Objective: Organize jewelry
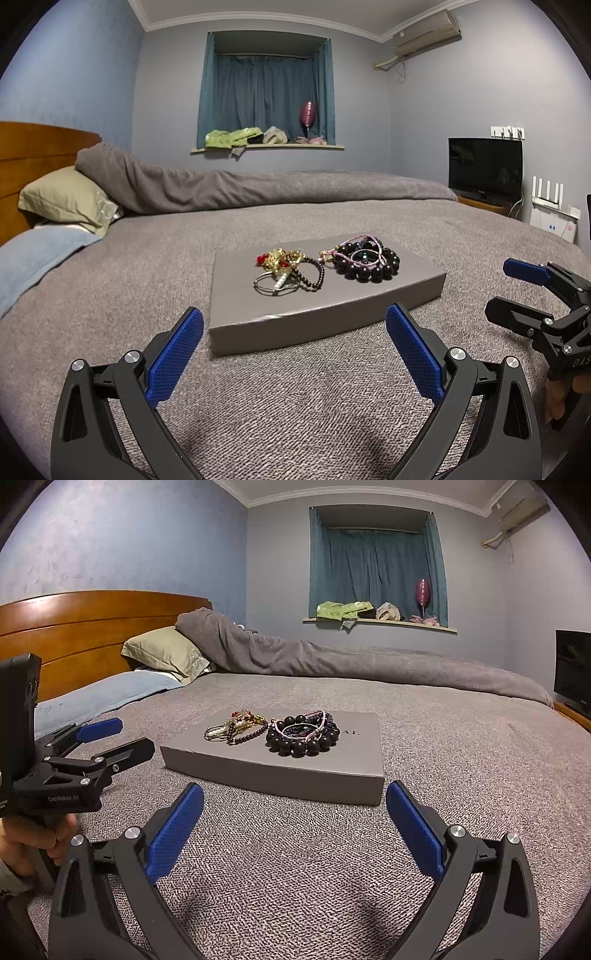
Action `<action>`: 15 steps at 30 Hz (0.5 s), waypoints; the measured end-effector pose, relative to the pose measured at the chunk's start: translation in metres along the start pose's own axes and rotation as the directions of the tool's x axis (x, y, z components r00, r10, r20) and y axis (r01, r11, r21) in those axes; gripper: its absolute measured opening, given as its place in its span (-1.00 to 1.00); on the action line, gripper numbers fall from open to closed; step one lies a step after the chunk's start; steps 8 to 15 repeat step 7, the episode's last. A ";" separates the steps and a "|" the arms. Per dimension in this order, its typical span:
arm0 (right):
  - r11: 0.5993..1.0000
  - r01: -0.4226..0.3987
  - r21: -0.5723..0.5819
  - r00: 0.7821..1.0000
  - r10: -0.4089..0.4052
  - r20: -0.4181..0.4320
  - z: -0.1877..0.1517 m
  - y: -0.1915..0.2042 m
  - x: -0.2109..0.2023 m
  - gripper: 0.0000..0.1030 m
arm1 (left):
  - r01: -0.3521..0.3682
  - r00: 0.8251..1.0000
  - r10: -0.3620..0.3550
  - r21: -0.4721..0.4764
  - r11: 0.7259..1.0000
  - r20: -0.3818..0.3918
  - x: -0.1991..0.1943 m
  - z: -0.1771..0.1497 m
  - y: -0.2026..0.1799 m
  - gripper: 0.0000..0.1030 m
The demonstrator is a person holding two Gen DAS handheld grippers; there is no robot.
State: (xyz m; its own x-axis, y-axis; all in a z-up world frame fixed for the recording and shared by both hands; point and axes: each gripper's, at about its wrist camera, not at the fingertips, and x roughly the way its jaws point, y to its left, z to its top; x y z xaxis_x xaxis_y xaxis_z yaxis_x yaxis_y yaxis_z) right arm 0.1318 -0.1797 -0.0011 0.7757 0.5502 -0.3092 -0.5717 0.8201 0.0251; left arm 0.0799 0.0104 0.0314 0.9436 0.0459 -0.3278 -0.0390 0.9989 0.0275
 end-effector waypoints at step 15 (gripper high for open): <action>1.000 -0.001 0.009 1.000 0.001 0.002 0.000 -0.002 0.000 0.89 | -0.003 1.000 0.003 0.001 1.000 -0.003 0.001 0.000 0.000 0.90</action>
